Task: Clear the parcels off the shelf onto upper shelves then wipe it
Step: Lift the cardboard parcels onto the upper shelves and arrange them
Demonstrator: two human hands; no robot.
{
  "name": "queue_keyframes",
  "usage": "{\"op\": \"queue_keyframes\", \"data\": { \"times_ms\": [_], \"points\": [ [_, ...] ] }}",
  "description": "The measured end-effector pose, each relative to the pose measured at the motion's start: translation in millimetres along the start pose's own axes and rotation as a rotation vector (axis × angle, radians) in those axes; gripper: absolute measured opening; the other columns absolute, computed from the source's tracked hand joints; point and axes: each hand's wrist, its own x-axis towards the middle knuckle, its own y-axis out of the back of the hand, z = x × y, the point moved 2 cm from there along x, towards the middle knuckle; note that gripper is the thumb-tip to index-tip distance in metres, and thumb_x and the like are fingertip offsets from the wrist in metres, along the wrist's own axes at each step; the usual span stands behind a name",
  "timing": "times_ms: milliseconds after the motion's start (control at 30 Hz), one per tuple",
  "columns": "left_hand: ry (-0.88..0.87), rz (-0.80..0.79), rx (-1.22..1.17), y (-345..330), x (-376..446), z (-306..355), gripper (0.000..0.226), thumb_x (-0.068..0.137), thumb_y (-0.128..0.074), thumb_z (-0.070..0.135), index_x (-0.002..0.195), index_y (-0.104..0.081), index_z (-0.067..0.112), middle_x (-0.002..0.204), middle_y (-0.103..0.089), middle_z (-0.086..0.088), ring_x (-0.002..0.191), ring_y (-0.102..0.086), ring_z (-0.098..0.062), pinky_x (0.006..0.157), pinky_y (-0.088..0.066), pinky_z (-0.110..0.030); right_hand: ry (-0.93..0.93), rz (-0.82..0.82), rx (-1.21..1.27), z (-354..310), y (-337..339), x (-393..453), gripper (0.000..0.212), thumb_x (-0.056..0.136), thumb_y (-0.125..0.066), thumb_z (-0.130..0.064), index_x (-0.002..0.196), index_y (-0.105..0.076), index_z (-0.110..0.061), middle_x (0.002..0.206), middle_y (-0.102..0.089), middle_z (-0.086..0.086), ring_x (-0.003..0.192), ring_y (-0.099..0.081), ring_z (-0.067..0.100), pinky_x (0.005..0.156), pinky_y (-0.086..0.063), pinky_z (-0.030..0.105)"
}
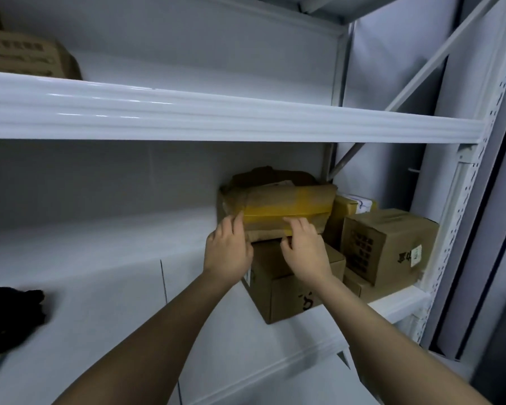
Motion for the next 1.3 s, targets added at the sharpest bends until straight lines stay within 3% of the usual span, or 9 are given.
{"op": "queue_keyframes", "data": {
  "times_ms": [200, 333, 533, 700, 800, 1000, 1300],
  "points": [
    [0.244, -0.154, -0.203, -38.6, 31.8, -0.1, 0.063, 0.093, -0.052, 0.036, 0.145, -0.025, 0.014, 0.145, -0.032, -0.010, 0.127, -0.041, -0.027, 0.100, -0.044, -0.039, -0.125, -0.114, 0.042, 51.3, -19.1, 31.9, 0.053, 0.095, -0.052, -0.029, 0.143, -0.035, -0.018, 0.138, -0.042, 0.004, 0.124, -0.045, 0.021, 0.101, -0.043, 0.039],
    [0.435, -0.209, -0.423, -63.4, 49.3, 3.1, 0.074, 0.092, -0.055, 0.037, 0.149, -0.014, 0.015, 0.149, -0.022, -0.010, 0.131, -0.034, -0.033, 0.104, -0.040, -0.046, -0.285, -0.146, 0.310, 87.6, -27.9, 54.5, 0.067, 0.094, -0.056, -0.028, 0.149, -0.021, -0.014, 0.147, -0.030, 0.008, 0.130, -0.042, 0.026, 0.107, -0.039, 0.040],
    [0.772, -0.015, -0.724, -90.7, 71.7, 14.2, 0.072, 0.096, -0.041, 0.051, 0.153, -0.007, 0.022, 0.157, -0.011, -0.006, 0.140, -0.025, -0.036, 0.110, -0.030, -0.048, -0.598, -0.017, 0.730, 132.1, -43.9, 90.5, 0.072, 0.096, -0.054, -0.027, 0.153, -0.012, -0.014, 0.154, -0.018, 0.010, 0.138, -0.031, 0.031, 0.111, -0.028, 0.041],
    [0.857, 0.069, -0.774, -98.3, 90.4, 14.9, 0.067, 0.098, -0.031, 0.054, 0.153, -0.007, 0.024, 0.158, -0.011, -0.007, 0.142, -0.022, -0.035, 0.113, -0.026, -0.050, -0.977, 0.030, 1.038, 148.7, -68.3, 114.2, 0.071, 0.097, -0.047, -0.036, 0.154, -0.010, -0.016, 0.156, -0.015, 0.011, 0.139, -0.025, 0.035, 0.112, -0.023, 0.047],
    [0.961, 0.107, -0.870, -102.3, 101.4, 8.5, 0.067, 0.097, -0.028, 0.057, 0.153, -0.007, 0.027, 0.158, -0.012, -0.008, 0.140, -0.025, -0.037, 0.112, -0.026, -0.052, -1.104, 0.065, 1.132, 153.6, -77.3, 122.1, 0.066, 0.098, -0.042, -0.038, 0.153, -0.012, -0.016, 0.155, -0.018, 0.011, 0.139, -0.026, 0.034, 0.112, -0.023, 0.045],
    [1.093, 0.198, -1.053, -107.8, 112.1, -3.3, 0.065, 0.097, -0.025, 0.058, 0.153, -0.010, 0.028, 0.156, -0.021, -0.010, 0.139, -0.027, -0.037, 0.111, -0.024, -0.053, -1.126, 0.166, 1.177, 163.2, -84.7, 131.5, 0.062, 0.099, -0.034, -0.047, 0.152, -0.017, -0.021, 0.155, -0.021, 0.008, 0.138, -0.028, 0.033, 0.113, -0.023, 0.048],
    [0.896, 0.047, -1.271, -113.9, 109.3, -2.9, 0.061, 0.095, -0.024, 0.063, 0.141, -0.030, 0.023, 0.131, -0.047, -0.003, 0.114, -0.048, -0.023, 0.100, -0.042, -0.045, -0.990, 0.184, 1.206, 161.9, -88.7, 133.3, 0.059, 0.097, -0.029, -0.055, 0.150, -0.024, -0.028, 0.148, -0.035, 0.006, 0.133, -0.036, 0.030, 0.111, -0.028, 0.049]
  ]
}}
